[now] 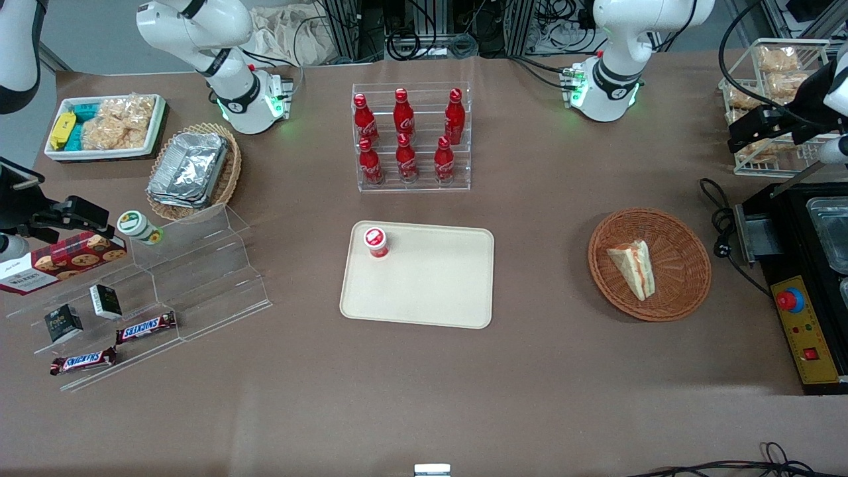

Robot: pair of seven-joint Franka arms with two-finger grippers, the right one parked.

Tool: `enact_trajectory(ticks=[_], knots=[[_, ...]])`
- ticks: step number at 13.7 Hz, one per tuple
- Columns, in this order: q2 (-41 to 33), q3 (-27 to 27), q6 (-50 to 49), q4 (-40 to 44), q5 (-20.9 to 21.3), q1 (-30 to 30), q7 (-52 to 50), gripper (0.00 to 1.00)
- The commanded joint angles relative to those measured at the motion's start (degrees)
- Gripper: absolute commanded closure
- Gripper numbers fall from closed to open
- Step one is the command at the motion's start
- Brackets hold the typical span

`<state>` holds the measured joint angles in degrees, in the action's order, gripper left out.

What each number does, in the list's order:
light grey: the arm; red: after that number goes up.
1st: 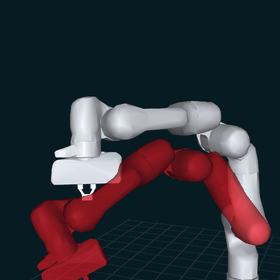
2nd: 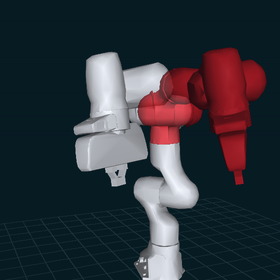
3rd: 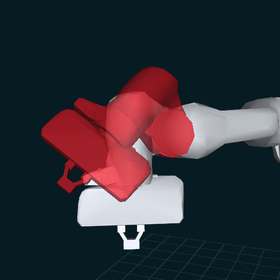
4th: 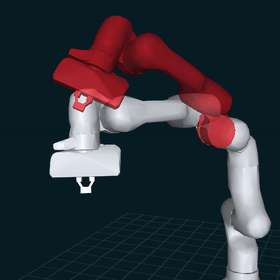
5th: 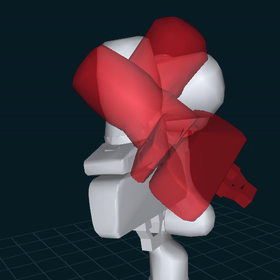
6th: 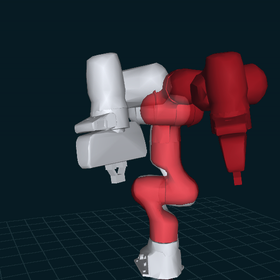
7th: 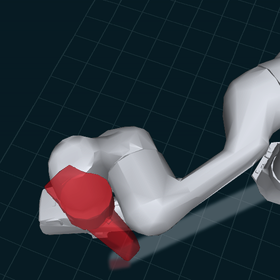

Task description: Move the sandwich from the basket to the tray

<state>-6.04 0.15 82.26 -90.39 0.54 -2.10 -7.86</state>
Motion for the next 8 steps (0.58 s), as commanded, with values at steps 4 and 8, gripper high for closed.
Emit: enact_trajectory(ticks=[4, 8], knots=[[-0.11, 0.73, 0.36, -0.93, 0.42, -0.80, 0.65, 0.00], [1.90, 0.72, 0.45, -1.45, -0.18, -0.72, -0.14, 0.00]])
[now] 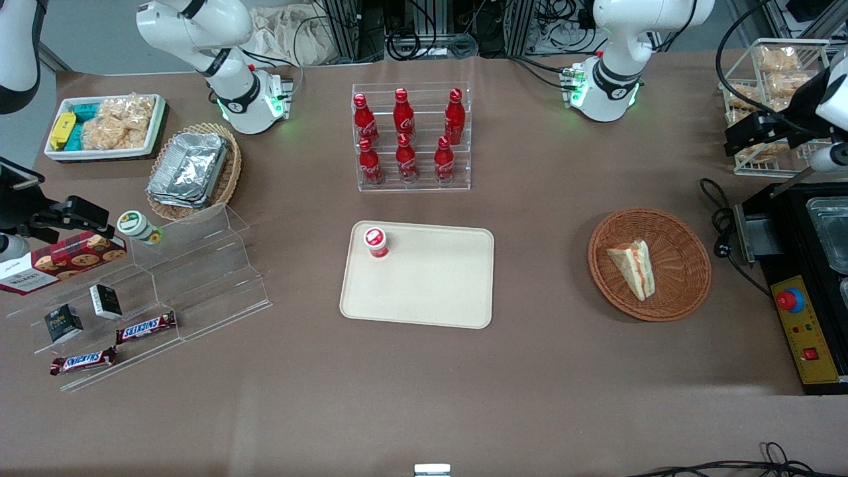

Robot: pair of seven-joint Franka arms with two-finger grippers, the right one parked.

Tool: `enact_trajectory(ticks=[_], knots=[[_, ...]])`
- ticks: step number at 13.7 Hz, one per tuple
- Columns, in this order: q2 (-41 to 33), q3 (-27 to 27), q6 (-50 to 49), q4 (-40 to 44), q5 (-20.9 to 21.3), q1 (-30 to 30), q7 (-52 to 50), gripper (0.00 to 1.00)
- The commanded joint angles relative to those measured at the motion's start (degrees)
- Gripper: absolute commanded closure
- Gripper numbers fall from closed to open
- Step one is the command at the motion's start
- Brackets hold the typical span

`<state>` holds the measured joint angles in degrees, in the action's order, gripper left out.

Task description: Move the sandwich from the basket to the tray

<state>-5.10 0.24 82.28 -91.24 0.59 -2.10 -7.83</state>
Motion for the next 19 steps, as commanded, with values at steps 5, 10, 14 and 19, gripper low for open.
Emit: enact_trajectory(ticks=[5, 10, 14, 19], knots=[[7.54, 0.55, 5.58, -2.26, -0.33, -0.89, -3.32, 0.00], [9.83, 0.11, 19.91, -12.54, 0.20, -1.42, -13.69, 0.00], [13.53, 0.11, 25.27, -16.49, 0.38, -2.74, -18.62, 0.00], [15.29, 0.11, 39.07, -24.76, 0.38, -2.74, -22.14, 0.00]])
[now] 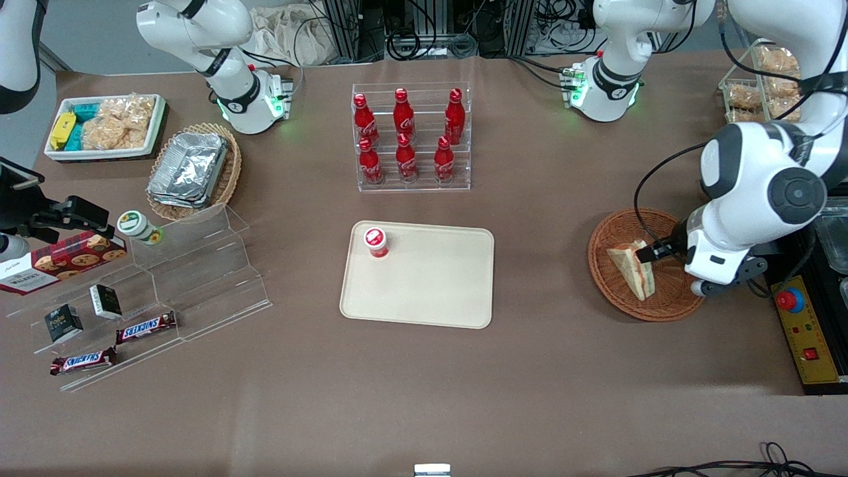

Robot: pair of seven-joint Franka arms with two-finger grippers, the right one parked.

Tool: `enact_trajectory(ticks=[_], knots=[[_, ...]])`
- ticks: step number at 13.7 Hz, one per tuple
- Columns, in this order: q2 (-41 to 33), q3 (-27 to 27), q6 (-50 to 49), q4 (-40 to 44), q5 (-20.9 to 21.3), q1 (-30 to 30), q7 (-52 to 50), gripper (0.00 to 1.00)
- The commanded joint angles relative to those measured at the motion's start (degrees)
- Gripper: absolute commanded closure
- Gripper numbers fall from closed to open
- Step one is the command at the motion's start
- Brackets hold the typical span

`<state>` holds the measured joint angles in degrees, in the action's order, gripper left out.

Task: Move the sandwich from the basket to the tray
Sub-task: 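Move the left gripper down over the sandwich in the wicker basket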

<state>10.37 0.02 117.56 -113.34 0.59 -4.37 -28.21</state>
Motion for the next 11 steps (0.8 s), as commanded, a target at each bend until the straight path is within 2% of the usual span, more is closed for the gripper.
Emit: enact_trajectory(ticks=[1, 6, 11], knots=[[0.69, 0.24, 5.82, -3.46, 0.37, -0.47, -2.46, 0.00], [3.42, 0.33, 15.49, -8.73, 0.64, -1.34, -4.22, 0.00], [6.58, 0.42, 20.33, -9.79, 0.81, -1.34, -4.92, 0.00]])
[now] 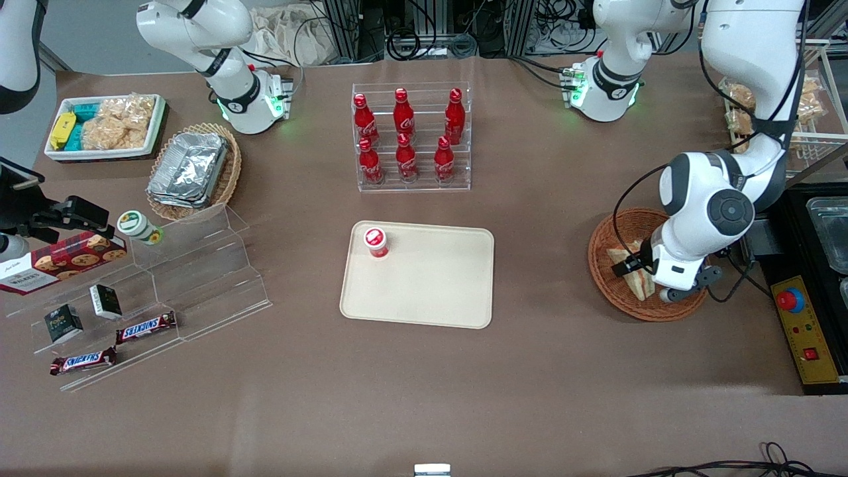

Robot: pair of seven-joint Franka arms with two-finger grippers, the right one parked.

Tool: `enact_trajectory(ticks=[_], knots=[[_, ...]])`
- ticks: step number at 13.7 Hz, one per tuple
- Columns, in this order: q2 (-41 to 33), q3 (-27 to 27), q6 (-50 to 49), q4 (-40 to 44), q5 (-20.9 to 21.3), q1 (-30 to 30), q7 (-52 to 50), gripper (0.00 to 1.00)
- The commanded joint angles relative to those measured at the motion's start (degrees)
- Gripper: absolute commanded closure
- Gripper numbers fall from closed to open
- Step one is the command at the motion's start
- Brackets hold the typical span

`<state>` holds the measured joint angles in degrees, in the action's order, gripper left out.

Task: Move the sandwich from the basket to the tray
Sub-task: 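Close the left gripper on the wrapped sandwich and lift it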

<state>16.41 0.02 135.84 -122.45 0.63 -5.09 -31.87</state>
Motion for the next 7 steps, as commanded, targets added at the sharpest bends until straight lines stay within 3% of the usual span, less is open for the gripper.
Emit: enact_trajectory(ticks=[1, 3, 4, 5, 7], knots=[[0.72, 0.51, 2.76, -1.21, 0.78, -0.63, -1.27, 0.00], [1.25, 0.51, 4.43, -2.09, 0.87, -0.63, -1.27, 0.00], [1.51, 0.51, 4.52, -2.09, 1.04, -0.63, -1.27, 0.06], [1.52, 0.51, 4.52, -2.09, 1.91, -0.63, -1.18, 0.14], [1.52, 0.51, 4.52, -2.09, 2.45, -0.54, -1.18, 0.39]])
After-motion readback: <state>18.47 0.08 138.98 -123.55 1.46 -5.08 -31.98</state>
